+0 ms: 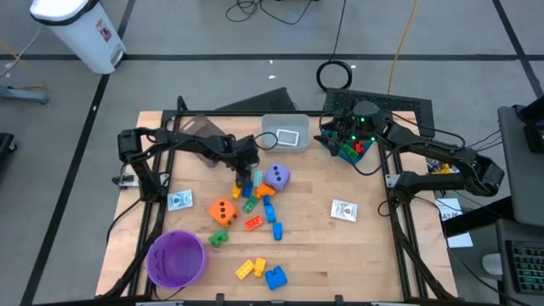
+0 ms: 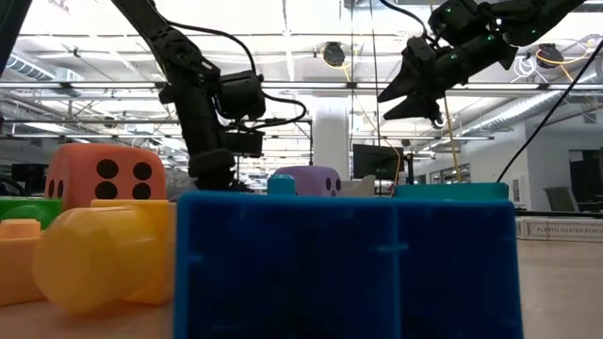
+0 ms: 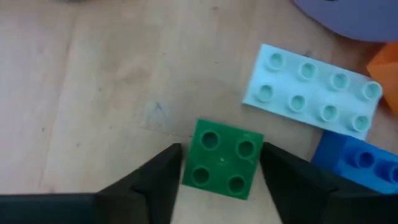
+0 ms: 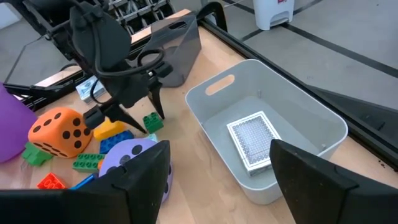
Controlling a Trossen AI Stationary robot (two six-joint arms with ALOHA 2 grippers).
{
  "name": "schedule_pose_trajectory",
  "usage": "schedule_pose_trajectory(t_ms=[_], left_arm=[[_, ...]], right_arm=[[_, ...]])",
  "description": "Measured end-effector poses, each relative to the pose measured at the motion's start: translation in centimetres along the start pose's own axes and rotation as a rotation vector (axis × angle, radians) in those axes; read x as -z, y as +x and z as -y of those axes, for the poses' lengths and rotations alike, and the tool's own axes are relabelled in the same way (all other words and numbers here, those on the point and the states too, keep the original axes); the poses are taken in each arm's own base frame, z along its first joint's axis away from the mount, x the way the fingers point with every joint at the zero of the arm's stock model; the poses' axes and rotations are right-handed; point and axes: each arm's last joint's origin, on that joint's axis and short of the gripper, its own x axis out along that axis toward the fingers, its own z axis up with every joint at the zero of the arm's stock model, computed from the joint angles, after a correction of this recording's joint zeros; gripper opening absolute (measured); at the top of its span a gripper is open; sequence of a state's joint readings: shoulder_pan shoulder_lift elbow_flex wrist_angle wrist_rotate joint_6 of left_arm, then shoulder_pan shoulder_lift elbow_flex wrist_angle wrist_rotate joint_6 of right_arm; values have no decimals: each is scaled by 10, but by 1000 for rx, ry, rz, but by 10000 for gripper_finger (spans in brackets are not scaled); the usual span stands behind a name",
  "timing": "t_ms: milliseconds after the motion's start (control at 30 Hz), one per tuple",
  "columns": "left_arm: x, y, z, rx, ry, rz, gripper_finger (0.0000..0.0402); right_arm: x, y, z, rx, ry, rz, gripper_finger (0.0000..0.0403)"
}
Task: Pick & Place Toys
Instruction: Put the dark green game piece into the blue bin
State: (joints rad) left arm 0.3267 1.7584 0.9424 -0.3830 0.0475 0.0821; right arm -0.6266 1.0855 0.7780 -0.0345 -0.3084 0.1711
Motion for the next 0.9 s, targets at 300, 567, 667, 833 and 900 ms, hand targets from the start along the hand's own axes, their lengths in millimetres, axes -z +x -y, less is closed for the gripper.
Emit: schedule_pose_trajectory(t_ms=[300, 567, 667, 833, 900], left_arm=[[-36, -24, 0, 36, -66, 61, 150], [-105, -96, 7, 68, 87, 265, 150], [-130, -128, 13, 46, 162, 407, 154], [-156, -171, 21, -49, 282, 596, 157], [-162, -182, 24, -64, 308, 657, 157]], right_arm=[[0, 0, 0, 0, 0, 0, 267], [-4, 0, -2, -36, 121, 37, 267], [-8, 0, -4, -110, 271, 53, 267], [-15, 2, -8, -276, 555, 47, 267], [-22, 3, -12, -366, 571, 82, 267]])
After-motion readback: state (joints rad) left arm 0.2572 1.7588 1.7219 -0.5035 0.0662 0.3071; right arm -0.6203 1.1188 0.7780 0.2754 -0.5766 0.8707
